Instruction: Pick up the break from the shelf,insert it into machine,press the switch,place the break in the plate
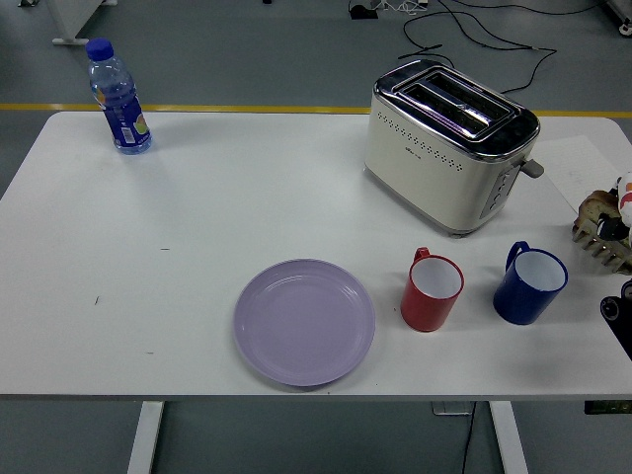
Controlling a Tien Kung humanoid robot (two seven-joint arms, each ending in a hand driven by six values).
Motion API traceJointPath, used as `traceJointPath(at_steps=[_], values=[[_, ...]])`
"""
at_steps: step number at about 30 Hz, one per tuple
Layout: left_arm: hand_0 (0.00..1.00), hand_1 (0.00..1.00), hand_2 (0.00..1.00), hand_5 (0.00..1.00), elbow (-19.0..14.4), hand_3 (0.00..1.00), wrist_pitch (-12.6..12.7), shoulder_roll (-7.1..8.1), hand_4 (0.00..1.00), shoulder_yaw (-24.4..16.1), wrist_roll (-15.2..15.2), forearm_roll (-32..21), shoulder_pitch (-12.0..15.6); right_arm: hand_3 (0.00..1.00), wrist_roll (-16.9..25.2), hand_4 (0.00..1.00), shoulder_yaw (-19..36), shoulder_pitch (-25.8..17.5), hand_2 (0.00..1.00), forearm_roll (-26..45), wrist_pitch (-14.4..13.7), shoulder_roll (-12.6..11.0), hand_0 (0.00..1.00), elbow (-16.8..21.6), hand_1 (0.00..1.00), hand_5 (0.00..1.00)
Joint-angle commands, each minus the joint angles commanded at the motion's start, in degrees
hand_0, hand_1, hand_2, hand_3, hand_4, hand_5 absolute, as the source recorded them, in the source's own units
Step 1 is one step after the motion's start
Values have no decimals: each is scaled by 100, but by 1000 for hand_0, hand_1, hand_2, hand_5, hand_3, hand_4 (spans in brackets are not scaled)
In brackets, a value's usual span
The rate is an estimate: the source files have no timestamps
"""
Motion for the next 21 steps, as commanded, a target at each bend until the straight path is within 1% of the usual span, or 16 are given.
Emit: traceJointPath(at_steps=[1, 6, 7, 10, 12, 13, 15, 19, 21], values=[[662, 573, 598, 998, 0, 629, 0, 0, 351, 0, 0, 0, 0, 511, 0, 483, -3, 2, 420, 0, -4, -1, 287, 0, 354, 2], [662, 573, 598, 998, 0, 629, 3, 6, 351, 2, -3, -14, -6, 511, 4, 483, 4, 24, 420, 0, -101, -37, 287, 42, 354, 2], [662, 573, 598, 998, 0, 629, 3, 7, 351, 1, -3, -15, -6, 510, 5, 457, 6, 25, 417, 0, -111, -42, 286, 48, 349, 2], [662, 573, 598, 998, 0, 629, 4, 7, 351, -5, -2, -9, -7, 510, 18, 457, 31, 24, 417, 0, -156, -67, 286, 98, 349, 2], [662, 573, 598, 998, 0, 629, 3, 7, 351, -18, 2, 6, -7, 510, 34, 457, 72, 25, 417, 20, -186, -121, 286, 203, 349, 2], [662, 574, 598, 998, 0, 629, 2, 6, 351, -29, 4, 20, -7, 508, 40, 440, 102, 28, 413, 39, -195, -157, 289, 280, 343, 2], [662, 574, 598, 998, 0, 629, 2, 6, 351, -34, 6, 26, -7, 508, 43, 440, 116, 29, 413, 48, -199, -173, 289, 314, 343, 2], [662, 574, 598, 998, 0, 629, -2, 10, 350, -71, 19, 79, -1, 507, 55, 435, 261, 66, 411, 128, -202, -358, 289, 626, 338, 2], [662, 574, 598, 998, 0, 629, -3, 11, 350, -79, 22, 93, 2, 507, 57, 435, 294, 77, 411, 159, -196, -409, 289, 707, 338, 2]])
